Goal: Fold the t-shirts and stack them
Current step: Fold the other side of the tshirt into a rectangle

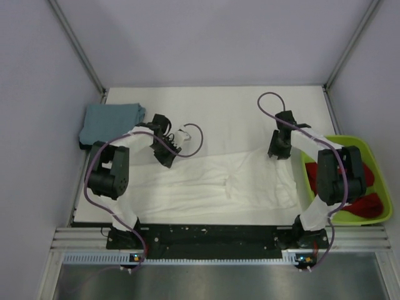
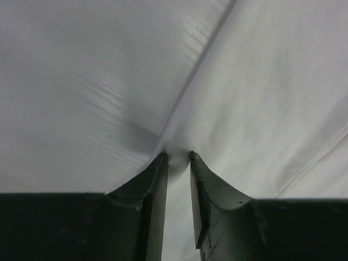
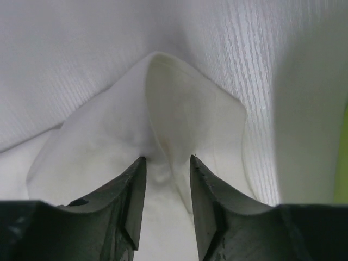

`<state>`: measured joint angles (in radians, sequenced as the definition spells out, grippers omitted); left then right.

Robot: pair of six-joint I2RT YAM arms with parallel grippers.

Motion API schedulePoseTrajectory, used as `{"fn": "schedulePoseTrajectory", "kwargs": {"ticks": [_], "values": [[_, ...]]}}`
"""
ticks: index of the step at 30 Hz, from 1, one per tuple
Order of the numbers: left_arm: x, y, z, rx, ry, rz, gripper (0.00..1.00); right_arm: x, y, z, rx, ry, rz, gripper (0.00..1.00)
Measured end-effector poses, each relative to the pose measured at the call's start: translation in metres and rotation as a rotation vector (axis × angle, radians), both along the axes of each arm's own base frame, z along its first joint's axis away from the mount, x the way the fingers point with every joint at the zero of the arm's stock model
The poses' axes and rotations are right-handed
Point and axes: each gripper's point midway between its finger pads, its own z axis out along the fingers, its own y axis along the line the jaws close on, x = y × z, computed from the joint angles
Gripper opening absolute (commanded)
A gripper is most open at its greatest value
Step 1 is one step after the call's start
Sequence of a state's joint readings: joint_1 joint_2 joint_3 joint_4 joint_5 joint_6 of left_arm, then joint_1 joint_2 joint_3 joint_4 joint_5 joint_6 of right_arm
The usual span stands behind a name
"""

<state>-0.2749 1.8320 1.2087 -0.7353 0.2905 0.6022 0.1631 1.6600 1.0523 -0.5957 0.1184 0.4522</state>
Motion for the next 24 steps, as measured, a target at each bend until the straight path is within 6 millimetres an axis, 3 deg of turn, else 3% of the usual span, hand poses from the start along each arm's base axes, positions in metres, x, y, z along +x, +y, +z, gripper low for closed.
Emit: {"fn": "schedulePoseTrajectory", "kwargs": {"ticks": [3, 4, 12, 19, 24], "values": [[-0.008, 0.013, -0.002, 0.019, -0.029, 0.029, 0.26, 0.008, -0.002, -0.008, 0.015, -0.010, -0.014, 0.02], [-0.008, 0.016, -0.004, 0.021, -0.039, 0.041, 0.26, 0.009, -0.003, -0.013, 0.018, -0.007, -0.032, 0.00], [0.009, 0.041, -0.004, -0.007, -0.071, 0.173, 0.25, 0.003, -0.023, -0.019, 0.005, -0.047, -0.165, 0.00], [0.010, 0.042, -0.004, -0.009, -0.065, 0.179, 0.29, 0.002, -0.029, -0.019, -0.018, -0.053, -0.174, 0.00], [0.010, 0.042, -0.003, -0.010, -0.053, 0.178, 0.32, 0.001, -0.020, -0.012, -0.034, -0.052, -0.070, 0.13]]}}
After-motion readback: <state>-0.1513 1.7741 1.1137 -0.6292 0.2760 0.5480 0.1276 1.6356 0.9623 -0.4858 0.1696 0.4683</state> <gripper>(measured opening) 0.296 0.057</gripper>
